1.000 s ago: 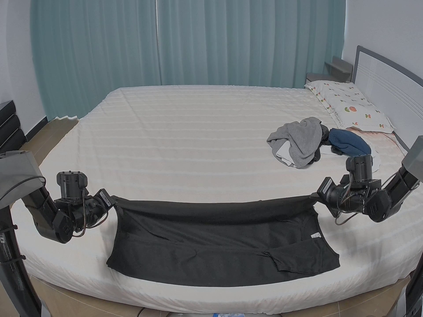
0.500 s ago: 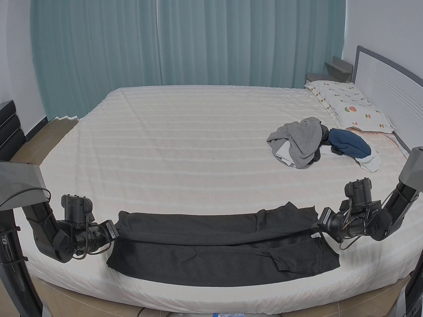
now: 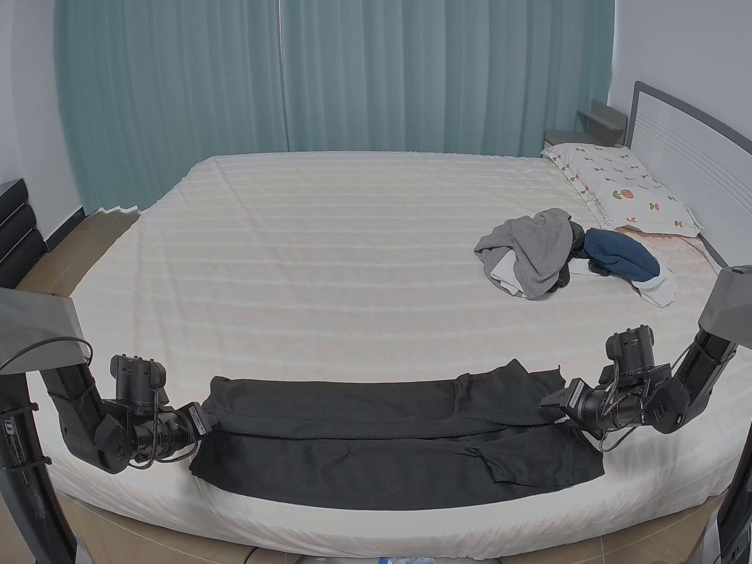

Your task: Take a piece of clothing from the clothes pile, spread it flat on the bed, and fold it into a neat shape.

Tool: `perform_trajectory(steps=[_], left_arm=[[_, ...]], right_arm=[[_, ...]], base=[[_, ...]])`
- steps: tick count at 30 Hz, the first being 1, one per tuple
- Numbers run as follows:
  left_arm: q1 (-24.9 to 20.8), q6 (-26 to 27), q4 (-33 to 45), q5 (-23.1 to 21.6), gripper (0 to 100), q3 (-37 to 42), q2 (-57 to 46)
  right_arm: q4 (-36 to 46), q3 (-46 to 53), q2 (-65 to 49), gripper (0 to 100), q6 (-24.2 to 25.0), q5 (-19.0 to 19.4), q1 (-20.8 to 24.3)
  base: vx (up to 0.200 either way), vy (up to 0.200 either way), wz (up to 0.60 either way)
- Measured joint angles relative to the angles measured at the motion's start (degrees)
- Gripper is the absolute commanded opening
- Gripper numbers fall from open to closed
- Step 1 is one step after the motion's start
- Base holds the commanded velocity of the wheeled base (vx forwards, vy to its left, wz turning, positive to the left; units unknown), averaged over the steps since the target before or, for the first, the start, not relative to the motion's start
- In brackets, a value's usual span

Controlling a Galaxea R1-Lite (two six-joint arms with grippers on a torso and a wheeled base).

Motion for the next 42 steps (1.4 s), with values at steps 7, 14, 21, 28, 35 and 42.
perform_trajectory(steps=[7, 14, 21, 28, 35, 42], left_arm=[[0.9, -0.5, -0.1, 1.4, 100, -1.3, -3.1], [1.2, -1.9, 0.3, 1.3, 100, -6.9, -2.9], [0.4, -4.4, 0.2, 1.2, 100, -14.3, 4.1], [-0.1, -6.5, -0.1, 1.6, 0, -19.8, 10.8], [0.9, -11.3, -0.3, 2.7, 0, -20.5, 12.5], [1.2, -13.3, -0.4, 2.8, 0, -20.4, 11.5]], right_arm=[[0.6, -2.4, -3.7, 100, -0.3, -0.1, -1.4], [0.2, -4.1, -4.2, 100, 1.9, 0.4, -2.1], [0.0, -4.3, -3.1, 100, 3.4, 0.6, -2.2], [-0.1, -3.9, -2.3, 100, 4.0, 0.7, -2.6], [-0.1, -3.6, -0.8, 100, 4.0, 0.7, -3.7], [-0.1, -3.6, 0.2, 100, 3.9, 0.6, -4.0]], base=[[0.000, 0.000, 0.00], [0.000, 0.000, 0.00], [0.000, 0.000, 0.00], [0.000, 0.000, 0.00], [0.000, 0.000, 0.00], [0.000, 0.000, 0.00]])
